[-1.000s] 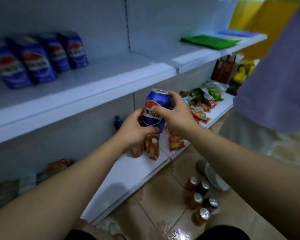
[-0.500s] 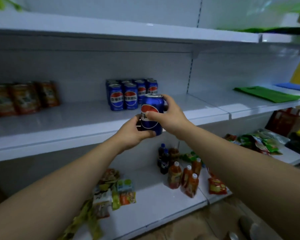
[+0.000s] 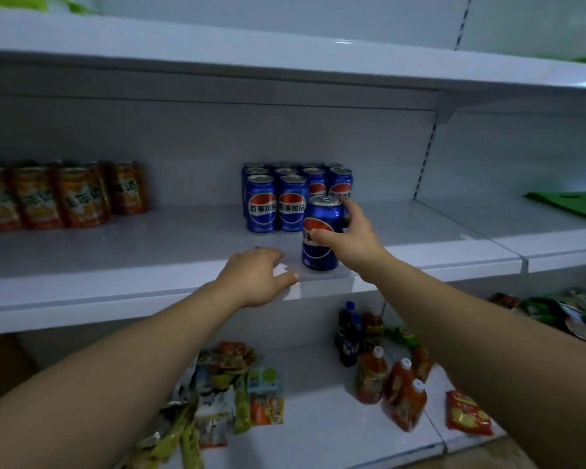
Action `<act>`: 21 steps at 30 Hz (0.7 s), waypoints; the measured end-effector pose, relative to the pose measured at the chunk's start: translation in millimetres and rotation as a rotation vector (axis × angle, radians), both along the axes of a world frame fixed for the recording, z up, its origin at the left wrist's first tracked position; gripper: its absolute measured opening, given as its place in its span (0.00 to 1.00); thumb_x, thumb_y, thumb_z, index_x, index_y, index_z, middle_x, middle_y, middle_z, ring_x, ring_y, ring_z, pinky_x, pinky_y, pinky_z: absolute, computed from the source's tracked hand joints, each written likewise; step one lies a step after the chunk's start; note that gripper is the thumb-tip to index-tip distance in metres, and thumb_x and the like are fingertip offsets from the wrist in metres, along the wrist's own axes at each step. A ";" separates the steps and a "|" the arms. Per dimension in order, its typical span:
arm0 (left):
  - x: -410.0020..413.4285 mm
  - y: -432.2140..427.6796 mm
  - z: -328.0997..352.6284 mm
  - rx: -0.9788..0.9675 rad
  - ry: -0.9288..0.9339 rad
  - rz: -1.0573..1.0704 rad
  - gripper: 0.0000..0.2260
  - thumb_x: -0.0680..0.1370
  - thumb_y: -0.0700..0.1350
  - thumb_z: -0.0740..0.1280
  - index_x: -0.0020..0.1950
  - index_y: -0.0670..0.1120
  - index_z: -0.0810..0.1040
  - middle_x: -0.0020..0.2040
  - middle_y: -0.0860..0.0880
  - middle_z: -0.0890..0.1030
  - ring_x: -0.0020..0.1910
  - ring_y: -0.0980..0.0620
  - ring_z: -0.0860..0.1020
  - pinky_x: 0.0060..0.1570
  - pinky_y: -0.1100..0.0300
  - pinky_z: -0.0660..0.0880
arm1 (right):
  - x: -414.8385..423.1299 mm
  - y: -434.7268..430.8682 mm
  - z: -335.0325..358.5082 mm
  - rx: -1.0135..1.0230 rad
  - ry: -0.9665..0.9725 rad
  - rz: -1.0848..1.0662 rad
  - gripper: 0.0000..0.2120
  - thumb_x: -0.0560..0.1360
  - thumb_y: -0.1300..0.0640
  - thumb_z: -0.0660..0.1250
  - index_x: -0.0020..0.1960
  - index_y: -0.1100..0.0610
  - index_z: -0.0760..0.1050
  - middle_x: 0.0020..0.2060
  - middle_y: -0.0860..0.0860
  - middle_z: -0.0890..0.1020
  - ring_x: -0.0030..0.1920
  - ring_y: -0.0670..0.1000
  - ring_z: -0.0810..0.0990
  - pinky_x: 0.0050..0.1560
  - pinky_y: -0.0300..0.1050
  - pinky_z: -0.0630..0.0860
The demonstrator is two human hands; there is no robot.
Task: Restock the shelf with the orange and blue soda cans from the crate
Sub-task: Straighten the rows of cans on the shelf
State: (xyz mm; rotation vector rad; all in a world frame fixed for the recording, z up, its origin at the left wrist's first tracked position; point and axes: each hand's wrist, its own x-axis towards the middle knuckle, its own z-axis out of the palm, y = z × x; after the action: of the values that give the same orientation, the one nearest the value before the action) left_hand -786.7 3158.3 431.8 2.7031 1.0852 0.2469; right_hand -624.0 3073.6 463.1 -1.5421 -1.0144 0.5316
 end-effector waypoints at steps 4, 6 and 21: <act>16.1 13.5 -4.7 0.047 0.177 0.030 0.32 0.76 0.69 0.48 0.76 0.55 0.59 0.77 0.50 0.59 0.75 0.46 0.57 0.71 0.39 0.54 | 19.0 13.8 -5.8 -0.001 -0.009 0.005 0.37 0.70 0.60 0.74 0.73 0.51 0.60 0.57 0.48 0.75 0.58 0.51 0.76 0.62 0.54 0.74; 20.6 15.2 -7.9 0.015 0.219 0.059 0.33 0.76 0.69 0.46 0.77 0.56 0.53 0.79 0.51 0.52 0.77 0.46 0.51 0.72 0.37 0.48 | 25.7 18.7 -9.4 -0.016 -0.031 0.013 0.40 0.70 0.59 0.75 0.75 0.50 0.56 0.62 0.50 0.73 0.61 0.52 0.75 0.65 0.56 0.72; 24.0 10.7 -16.9 0.103 0.202 0.099 0.32 0.76 0.70 0.43 0.77 0.57 0.51 0.79 0.53 0.51 0.77 0.49 0.50 0.72 0.39 0.49 | 65.1 62.0 -30.5 -0.044 -0.228 -0.134 0.30 0.74 0.57 0.71 0.72 0.53 0.62 0.66 0.54 0.74 0.66 0.56 0.74 0.60 0.50 0.73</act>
State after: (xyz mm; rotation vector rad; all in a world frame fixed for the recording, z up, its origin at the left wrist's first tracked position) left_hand -762.7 3168.9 415.0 2.8173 1.2977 0.0470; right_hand -558.9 3135.6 432.6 -1.7250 -1.0675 0.2903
